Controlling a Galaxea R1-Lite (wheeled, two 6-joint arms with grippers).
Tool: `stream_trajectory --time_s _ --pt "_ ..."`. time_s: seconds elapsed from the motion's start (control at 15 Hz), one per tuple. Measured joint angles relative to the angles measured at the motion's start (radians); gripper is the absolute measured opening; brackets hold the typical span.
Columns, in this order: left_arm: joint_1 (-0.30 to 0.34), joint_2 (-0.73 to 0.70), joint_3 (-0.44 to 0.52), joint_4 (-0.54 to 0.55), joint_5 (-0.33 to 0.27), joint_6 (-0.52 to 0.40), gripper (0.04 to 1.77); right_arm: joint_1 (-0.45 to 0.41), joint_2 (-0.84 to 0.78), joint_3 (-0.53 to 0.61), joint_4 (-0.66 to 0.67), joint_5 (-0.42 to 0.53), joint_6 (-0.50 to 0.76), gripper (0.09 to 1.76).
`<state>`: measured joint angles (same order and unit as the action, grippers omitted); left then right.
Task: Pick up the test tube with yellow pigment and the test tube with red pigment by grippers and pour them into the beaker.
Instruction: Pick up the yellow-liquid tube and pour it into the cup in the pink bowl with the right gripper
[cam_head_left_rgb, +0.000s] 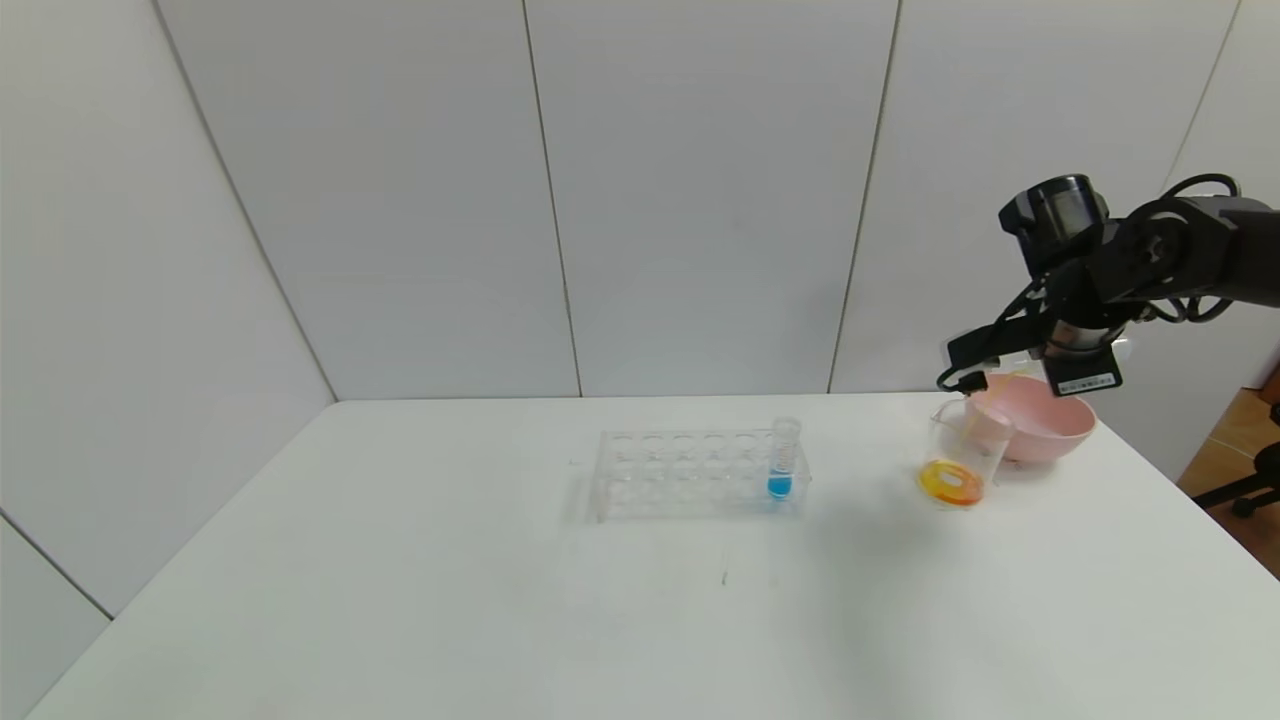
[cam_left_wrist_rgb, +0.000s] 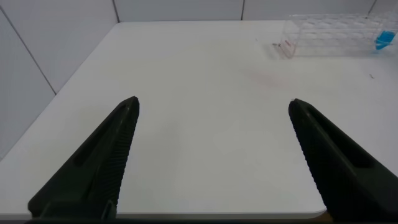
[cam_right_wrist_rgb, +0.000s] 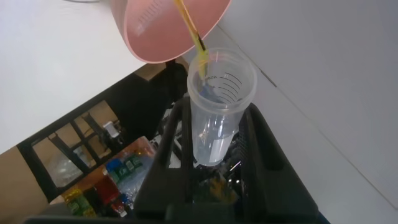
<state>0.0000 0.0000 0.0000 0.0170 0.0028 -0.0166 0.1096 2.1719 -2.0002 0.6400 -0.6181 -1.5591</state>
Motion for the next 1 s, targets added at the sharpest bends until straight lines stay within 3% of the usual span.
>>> stream_trajectory --time_s 1.0 --pt "0.000 0.000 0.000 0.000 0.000 0.000 1.72 0.017 -0.010 0.001 0.000 -0.057 -0.068 0.49"
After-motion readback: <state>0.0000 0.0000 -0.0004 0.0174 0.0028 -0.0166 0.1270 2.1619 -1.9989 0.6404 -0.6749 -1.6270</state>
